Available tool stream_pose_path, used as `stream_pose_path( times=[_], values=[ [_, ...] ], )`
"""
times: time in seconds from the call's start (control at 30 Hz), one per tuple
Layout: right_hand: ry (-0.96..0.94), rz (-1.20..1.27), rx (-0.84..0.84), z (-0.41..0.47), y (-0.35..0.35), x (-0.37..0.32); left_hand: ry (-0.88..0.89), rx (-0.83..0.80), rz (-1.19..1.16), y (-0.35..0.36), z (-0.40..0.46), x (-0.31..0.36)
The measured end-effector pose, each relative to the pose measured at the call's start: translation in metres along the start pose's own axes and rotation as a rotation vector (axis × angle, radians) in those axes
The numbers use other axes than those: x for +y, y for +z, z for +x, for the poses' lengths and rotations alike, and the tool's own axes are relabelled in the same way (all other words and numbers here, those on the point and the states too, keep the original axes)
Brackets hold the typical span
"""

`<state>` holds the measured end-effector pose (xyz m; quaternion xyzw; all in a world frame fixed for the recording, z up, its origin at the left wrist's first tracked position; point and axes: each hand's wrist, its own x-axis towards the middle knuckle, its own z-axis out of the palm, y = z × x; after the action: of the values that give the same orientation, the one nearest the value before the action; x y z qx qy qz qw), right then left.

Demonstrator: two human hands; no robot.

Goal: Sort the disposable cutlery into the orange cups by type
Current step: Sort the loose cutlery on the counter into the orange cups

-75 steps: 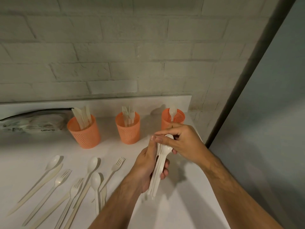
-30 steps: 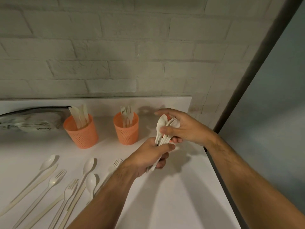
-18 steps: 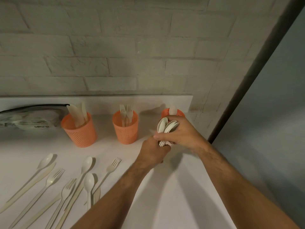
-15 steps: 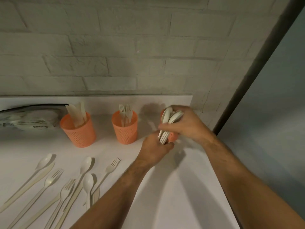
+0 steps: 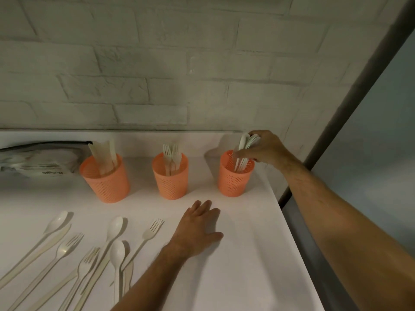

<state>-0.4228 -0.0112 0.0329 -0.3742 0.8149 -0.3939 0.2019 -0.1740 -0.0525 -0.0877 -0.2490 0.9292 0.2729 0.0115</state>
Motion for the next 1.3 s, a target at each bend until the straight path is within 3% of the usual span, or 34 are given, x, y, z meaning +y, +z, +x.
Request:
stream_pose_path(
  times=[0.2,0.3,0.43,0.5,0.63,0.83,1.0,1.2,1.3],
  values=[
    [0.051,-0.096,-0.102,-0.003,-0.013,-0.005,0.008,-0.004,0.011,-0.001,0.002,-0.001],
    [-0.004,-0.069,0.032,-0.020,-0.020,-0.017,0.039,0.044,-0.057,-0.010,-0.002,-0.001],
    [-0.188,-0.007,0.284,-0.057,0.004,-0.030,0.042,0.254,-0.111,-0.027,-0.021,-0.011],
    [-0.235,0.011,0.299,-0.078,0.031,-0.036,0.012,0.352,-0.127,-0.037,-0.036,-0.023],
    [-0.077,0.119,0.021,-0.126,0.100,-0.046,-0.107,0.467,-0.086,-0.053,-0.080,-0.068],
    [0.316,-0.131,-0.438,-0.179,0.190,-0.061,-0.384,0.546,0.054,-0.083,-0.160,-0.160],
    [0.335,-0.276,-0.394,-0.210,0.242,-0.085,-0.741,0.360,0.113,-0.108,-0.206,-0.212],
    [0.348,-0.351,-0.110,-0.204,0.287,-0.098,-0.634,0.135,0.109,-0.113,-0.214,-0.214],
    [0.393,-0.302,-0.078,-0.197,0.290,-0.099,-0.608,0.071,0.077,-0.104,-0.218,-0.196]
  ],
)
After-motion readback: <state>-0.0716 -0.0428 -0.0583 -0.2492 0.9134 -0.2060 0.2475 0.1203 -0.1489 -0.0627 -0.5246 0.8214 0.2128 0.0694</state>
